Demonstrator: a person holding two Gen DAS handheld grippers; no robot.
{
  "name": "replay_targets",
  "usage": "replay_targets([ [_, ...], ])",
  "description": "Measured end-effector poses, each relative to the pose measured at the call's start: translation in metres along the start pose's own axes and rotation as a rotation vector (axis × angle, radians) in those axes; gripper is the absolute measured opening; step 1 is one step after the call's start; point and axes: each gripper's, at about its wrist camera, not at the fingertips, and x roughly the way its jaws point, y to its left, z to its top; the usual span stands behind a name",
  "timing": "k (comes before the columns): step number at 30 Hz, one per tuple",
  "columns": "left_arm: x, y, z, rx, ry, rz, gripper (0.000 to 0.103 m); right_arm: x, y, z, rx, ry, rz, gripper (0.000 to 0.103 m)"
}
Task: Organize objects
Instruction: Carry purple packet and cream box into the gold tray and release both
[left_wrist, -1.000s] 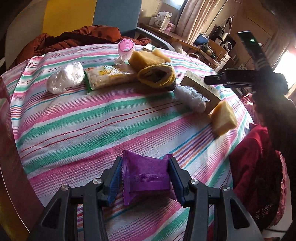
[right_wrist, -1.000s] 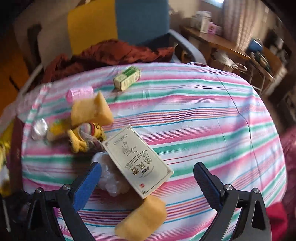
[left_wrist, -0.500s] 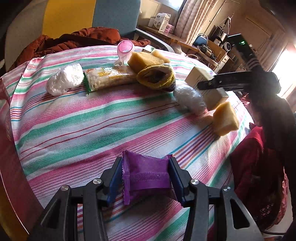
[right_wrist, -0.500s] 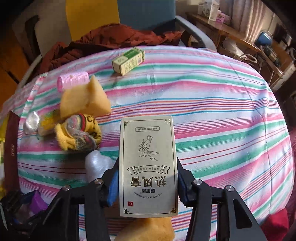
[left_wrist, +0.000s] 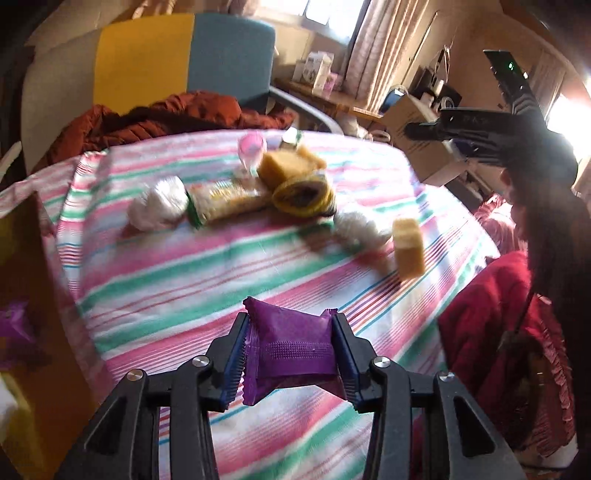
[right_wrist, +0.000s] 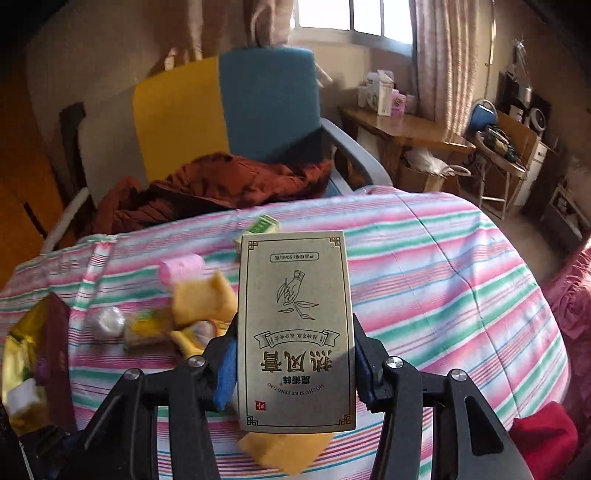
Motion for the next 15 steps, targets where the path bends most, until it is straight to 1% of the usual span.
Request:
replay_targets([
  [3,-0.029,0.008,-0.001,-0.025,-0.048,0.006,0.044,-0.015,0.032,-0.005,-0.029,-0.016,0.077,0.052],
  [7,-0.068,0.035,-0.007,-0.091,-0.109,0.046,0.044,-0.022,0.083,-0.016,-0.077,-0.002,0.199,0.052],
  [10,-0.101,0.063,-0.016,-0.162,-0.155,0.088,0.044,-0.023,0.132,-0.025,-0.141,0.023,0.295,0.052],
  [15,-0.141,0.11,-0.039,-0.26,-0.213,0.177,0.044,-0.021,0.22,-0.04,-0.27,0.066,0.41,0.052],
])
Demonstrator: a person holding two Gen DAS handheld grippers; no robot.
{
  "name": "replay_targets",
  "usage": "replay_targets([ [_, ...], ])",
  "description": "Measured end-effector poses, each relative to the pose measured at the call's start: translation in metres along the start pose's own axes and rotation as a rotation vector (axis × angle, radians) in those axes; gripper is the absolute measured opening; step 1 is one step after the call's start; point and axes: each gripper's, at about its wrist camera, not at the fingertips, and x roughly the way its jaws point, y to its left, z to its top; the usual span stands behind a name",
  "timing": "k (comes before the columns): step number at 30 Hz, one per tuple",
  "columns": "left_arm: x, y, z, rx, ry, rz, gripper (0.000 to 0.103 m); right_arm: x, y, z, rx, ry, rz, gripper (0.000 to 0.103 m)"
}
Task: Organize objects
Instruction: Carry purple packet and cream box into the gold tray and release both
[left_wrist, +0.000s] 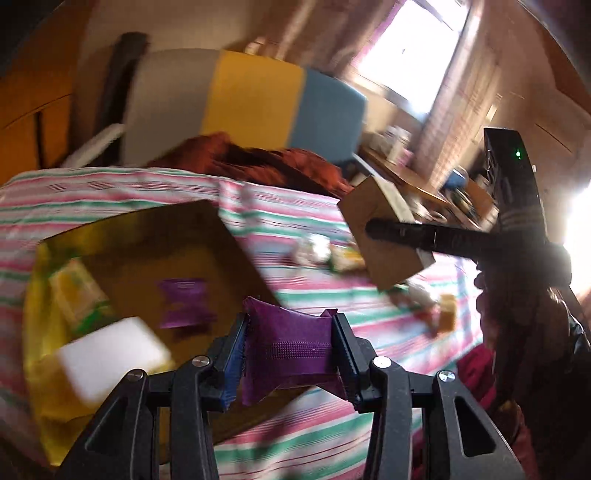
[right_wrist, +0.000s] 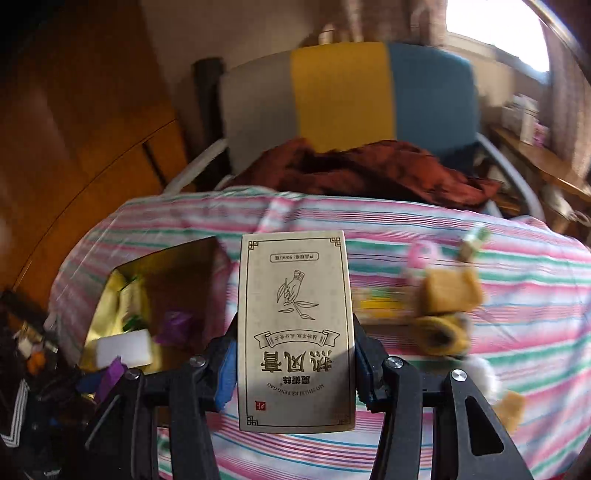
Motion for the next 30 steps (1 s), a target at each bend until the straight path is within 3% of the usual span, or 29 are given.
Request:
replay_targets([
  [7,-0.022,0.063,-0.023,-0.092,0.003,0.083,0.045,0.058,0.089,0.015,-0.137,0.075,0.08,0.052],
  [12,-0.019,0.082,-0.036,-0.13,0.034,0.126,0.053,0.103,0.116,0.038,-0.169,0.12,0.064,0.052],
  [15,-0.024,0.093,-0.039,-0.151,0.026,0.156,0.055,0.118,0.12,0.05,-0.145,0.125,0.041,0.059],
  [21,-0.031,0.105,-0.042,-0.205,0.016,0.22,0.055,0.105,0.122,0.041,-0.134,0.117,0.059,0.08],
  [23,-0.035,0.109,-0.043,-0.231,0.011,0.252,0.055,0.097,0.122,0.03,-0.126,0.119,0.064,0.092],
  [30,-0.054,0.103,-0.043,-0.228,-0.034,0.334,0.055,0.071,0.136,-0.016,-0.185,0.073,0.031,0.095],
])
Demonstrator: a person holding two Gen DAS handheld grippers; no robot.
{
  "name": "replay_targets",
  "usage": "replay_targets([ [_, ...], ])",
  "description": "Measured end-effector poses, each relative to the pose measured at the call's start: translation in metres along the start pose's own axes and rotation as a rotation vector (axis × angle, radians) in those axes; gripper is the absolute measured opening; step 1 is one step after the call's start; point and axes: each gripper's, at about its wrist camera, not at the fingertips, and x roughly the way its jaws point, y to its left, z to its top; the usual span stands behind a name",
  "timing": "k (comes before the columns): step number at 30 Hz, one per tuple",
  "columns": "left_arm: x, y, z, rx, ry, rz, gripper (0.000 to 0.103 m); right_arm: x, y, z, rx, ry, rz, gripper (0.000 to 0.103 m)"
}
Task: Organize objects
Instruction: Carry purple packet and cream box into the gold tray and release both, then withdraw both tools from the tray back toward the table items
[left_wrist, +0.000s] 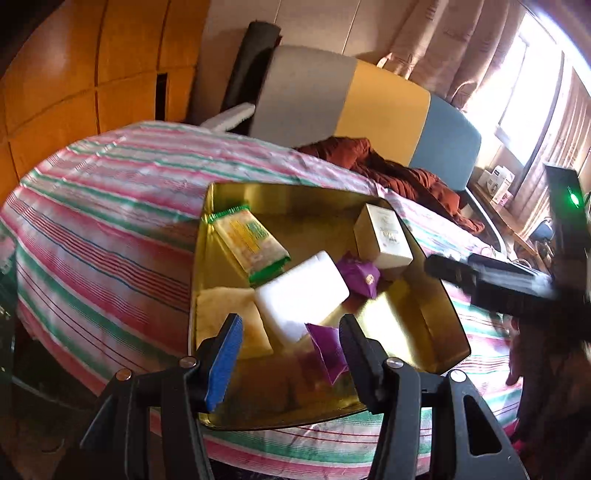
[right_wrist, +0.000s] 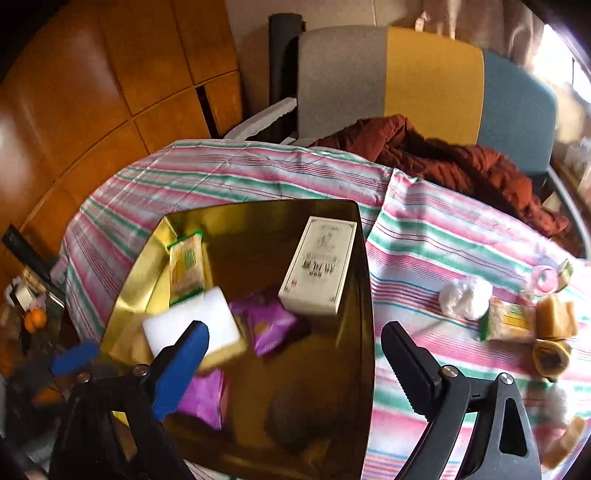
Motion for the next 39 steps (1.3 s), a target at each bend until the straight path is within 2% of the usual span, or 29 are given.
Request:
replay_targets([
  [3,-0.005,-0.003,0.001,0.012,-0.017,0.013,0.055,-0.023,0.016,-0.017,-0.072,-0.115,-0.072,0.097],
  [4,-0.007,-0.005,0.0,0.017,-0.025,0.018,0.055,-0.031,0.021,-0.023,-0.094,-0.156,-0.096,0.103],
  [6,-0.011,-0.008,0.0,0.03,-0.04,0.031,0.055,-0.044,0.03,-0.034,-0.139,-0.229,-0.15,0.103],
  [8,-0.015,-0.012,-0.001,0.047,-0.057,0.046,0.055,-0.045,0.034,-0.04,-0.151,-0.22,-0.2,0.103],
  [11,-0.019,-0.017,-0.002,0.063,-0.072,0.052,0.055,-0.042,0.031,-0.047,-0.133,-0.165,-0.159,0.103],
  [15,-0.021,-0.023,-0.005,0.086,-0.076,0.058,0.055,-0.046,0.028,-0.061,-0.109,-0.162,-0.141,0.103],
  [22,-0.022,-0.035,-0.011,0.122,-0.074,0.064,0.055,-0.055,0.016,-0.074,-0.007,-0.153,-0.057,0.103],
  [29,-0.023,-0.046,-0.016,0.165,-0.078,0.072,0.055,-0.064,0.009,-0.077,0.022,-0.176,-0.081,0.103],
  [39,-0.018,-0.058,-0.019,0.204,-0.057,0.051,0.055,-0.063,-0.017,-0.085,0.089,-0.15,-0.099,0.103],
])
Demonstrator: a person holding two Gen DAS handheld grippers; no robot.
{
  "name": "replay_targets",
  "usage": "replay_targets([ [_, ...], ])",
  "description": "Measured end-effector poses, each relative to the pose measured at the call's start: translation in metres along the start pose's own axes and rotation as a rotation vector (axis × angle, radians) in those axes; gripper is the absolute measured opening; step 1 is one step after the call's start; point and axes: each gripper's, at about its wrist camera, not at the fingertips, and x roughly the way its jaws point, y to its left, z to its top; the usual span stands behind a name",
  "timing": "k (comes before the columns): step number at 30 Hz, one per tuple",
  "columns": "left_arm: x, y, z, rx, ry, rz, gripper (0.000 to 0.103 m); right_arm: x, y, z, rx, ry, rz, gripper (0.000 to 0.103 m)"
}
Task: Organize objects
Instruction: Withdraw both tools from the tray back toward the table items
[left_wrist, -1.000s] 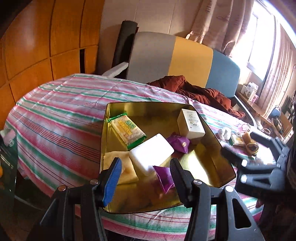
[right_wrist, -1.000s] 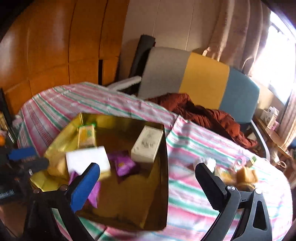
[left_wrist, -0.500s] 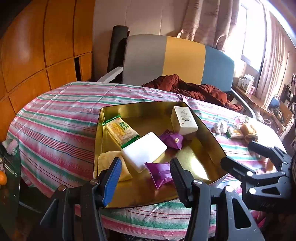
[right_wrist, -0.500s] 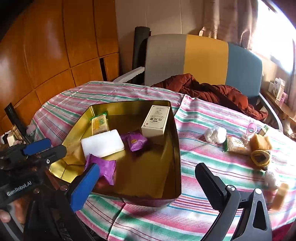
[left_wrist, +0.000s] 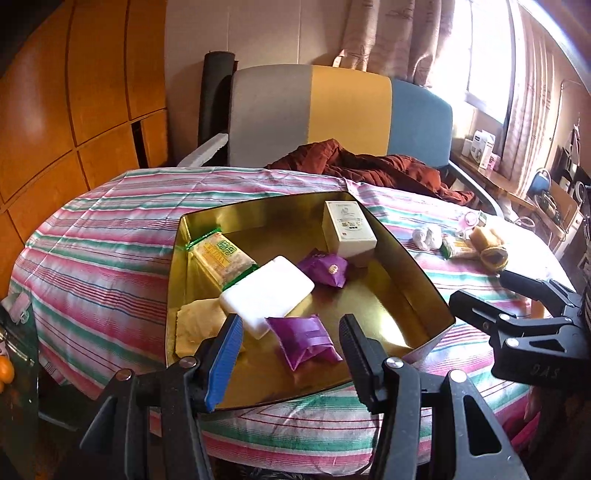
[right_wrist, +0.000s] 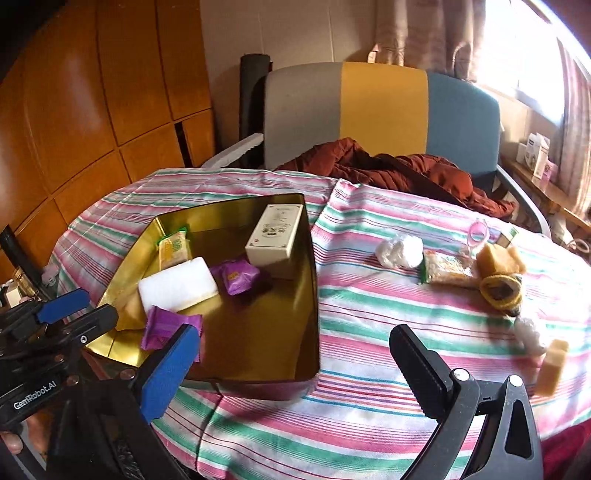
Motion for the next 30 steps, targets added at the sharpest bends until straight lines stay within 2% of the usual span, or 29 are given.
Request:
replay_targets([
  [9,0.007,-0.014,0.004,0.04,0.025,-0.025,0.055,0.002,-0.034,-0.004,0.064,0.023,-0.027,0.103],
  [18,0.016,-0.042,0.016,0.106,0.039,-0.088,0.055,-0.008,-0.118,0.004,0.212,0.049,-0.089,0.103],
  [25,0.022,-0.065,0.026,0.163,0.042,-0.125,0.055,-0.026,-0.208,0.027,0.289,-0.015,-0.255,0.103],
  [30,0.03,-0.085,0.034,0.207,0.059,-0.144,0.055,-0.029,-0.281,0.02,0.429,-0.053,-0.375,0.103],
])
